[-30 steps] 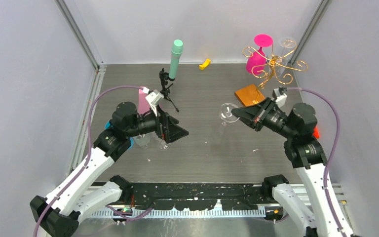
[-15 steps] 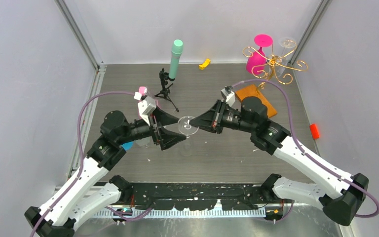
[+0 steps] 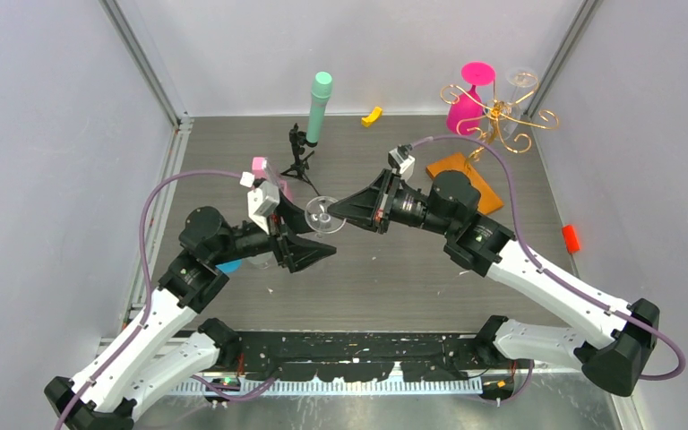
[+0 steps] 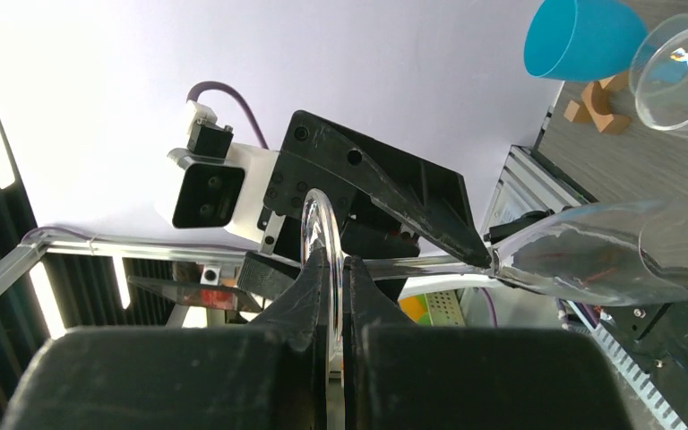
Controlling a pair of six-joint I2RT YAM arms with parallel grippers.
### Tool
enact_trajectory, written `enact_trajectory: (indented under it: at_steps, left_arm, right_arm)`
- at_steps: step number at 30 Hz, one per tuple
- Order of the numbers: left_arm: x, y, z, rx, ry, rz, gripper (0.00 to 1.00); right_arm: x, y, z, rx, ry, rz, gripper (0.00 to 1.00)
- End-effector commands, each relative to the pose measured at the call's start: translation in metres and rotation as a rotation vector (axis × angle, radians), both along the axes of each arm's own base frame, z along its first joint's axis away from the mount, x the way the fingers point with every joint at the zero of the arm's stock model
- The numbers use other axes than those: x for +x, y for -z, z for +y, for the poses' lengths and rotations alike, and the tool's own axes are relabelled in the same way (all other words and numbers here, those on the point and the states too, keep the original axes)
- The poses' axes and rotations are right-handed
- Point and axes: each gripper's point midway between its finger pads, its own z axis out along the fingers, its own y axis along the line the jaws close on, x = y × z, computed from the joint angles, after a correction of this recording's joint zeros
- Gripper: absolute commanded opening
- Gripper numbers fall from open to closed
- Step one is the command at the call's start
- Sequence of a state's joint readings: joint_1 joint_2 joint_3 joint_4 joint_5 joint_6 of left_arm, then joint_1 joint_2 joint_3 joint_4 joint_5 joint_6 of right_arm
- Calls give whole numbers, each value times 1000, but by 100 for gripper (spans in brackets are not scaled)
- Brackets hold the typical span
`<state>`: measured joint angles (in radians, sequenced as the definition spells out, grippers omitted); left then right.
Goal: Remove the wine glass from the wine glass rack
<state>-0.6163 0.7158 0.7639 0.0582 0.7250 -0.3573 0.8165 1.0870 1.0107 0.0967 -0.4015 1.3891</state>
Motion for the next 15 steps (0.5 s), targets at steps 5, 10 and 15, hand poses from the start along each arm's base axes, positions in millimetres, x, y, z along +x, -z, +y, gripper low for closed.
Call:
enact_trajectory:
  at_steps: [5,10,15]
  left_arm:
    - [0,-18,-1,-43,3,-71,50]
    - [0,-19,-2,-44,7,-72,26]
    - [4,-21,1,-50,-28,-81,0]
  right_arm:
    - [-12,-48,2,133,-34,-39,0]
    - [-15,-49,3,134,-41,-35,0]
    - [-15,-47,5,127,-46,-25,1]
